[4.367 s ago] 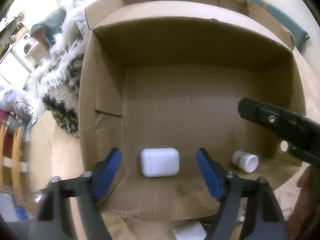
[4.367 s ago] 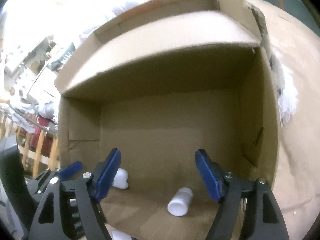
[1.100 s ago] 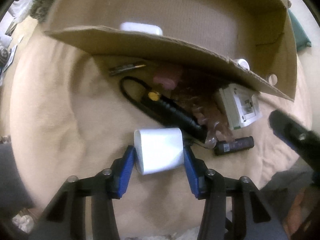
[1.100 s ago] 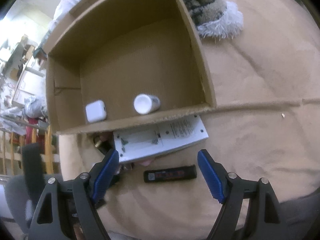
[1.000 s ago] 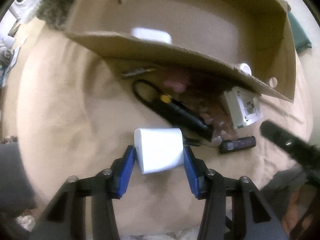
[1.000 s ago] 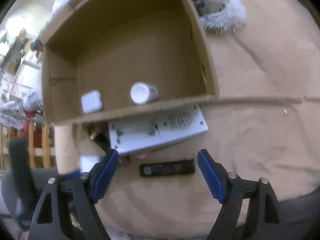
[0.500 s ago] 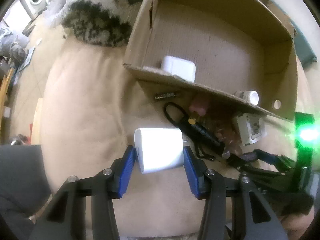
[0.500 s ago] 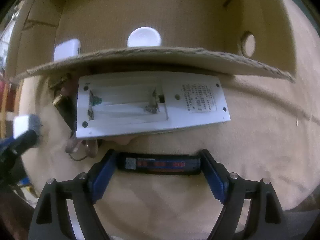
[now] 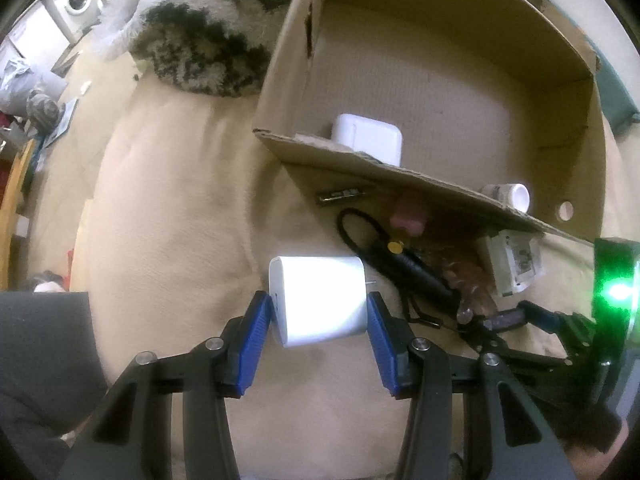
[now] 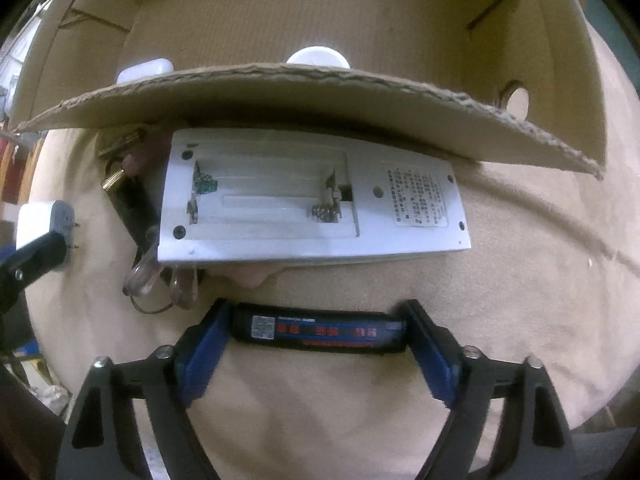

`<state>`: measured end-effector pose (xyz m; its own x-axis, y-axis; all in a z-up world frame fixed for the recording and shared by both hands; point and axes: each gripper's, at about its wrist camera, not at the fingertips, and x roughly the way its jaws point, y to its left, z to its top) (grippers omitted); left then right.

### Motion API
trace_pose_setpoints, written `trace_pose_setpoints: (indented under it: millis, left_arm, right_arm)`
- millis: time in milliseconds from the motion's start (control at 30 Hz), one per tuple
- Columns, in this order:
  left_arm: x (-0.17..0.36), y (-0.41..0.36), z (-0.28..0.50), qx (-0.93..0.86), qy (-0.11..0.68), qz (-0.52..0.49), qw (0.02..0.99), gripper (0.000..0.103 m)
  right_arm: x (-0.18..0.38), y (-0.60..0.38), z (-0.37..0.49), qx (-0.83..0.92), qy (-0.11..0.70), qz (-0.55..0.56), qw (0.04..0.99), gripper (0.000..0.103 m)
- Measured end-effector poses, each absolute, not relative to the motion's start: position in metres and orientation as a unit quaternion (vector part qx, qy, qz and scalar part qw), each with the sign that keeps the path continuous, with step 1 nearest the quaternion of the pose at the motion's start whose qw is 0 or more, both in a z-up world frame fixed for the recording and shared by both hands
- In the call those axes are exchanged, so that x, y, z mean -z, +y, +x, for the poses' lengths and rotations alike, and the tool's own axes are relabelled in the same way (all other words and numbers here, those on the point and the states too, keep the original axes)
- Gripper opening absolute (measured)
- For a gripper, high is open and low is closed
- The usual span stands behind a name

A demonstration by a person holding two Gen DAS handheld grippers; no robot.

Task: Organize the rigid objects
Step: 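Carry the charger cube and battery stick over the box with both grippers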

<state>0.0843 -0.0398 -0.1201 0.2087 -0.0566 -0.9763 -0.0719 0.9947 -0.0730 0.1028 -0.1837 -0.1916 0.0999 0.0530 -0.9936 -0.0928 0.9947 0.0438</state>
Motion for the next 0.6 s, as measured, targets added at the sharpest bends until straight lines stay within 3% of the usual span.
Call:
trace_pose_setpoints:
  millis: [600]
  left_arm:
    - [0.089,-0.023,0.064,0.006,0.613,-0.057,0.788,0.045]
  right_arm:
    - [0.106,-0.193,0.057,-0.078,0.641,0.012,0.764,0.087]
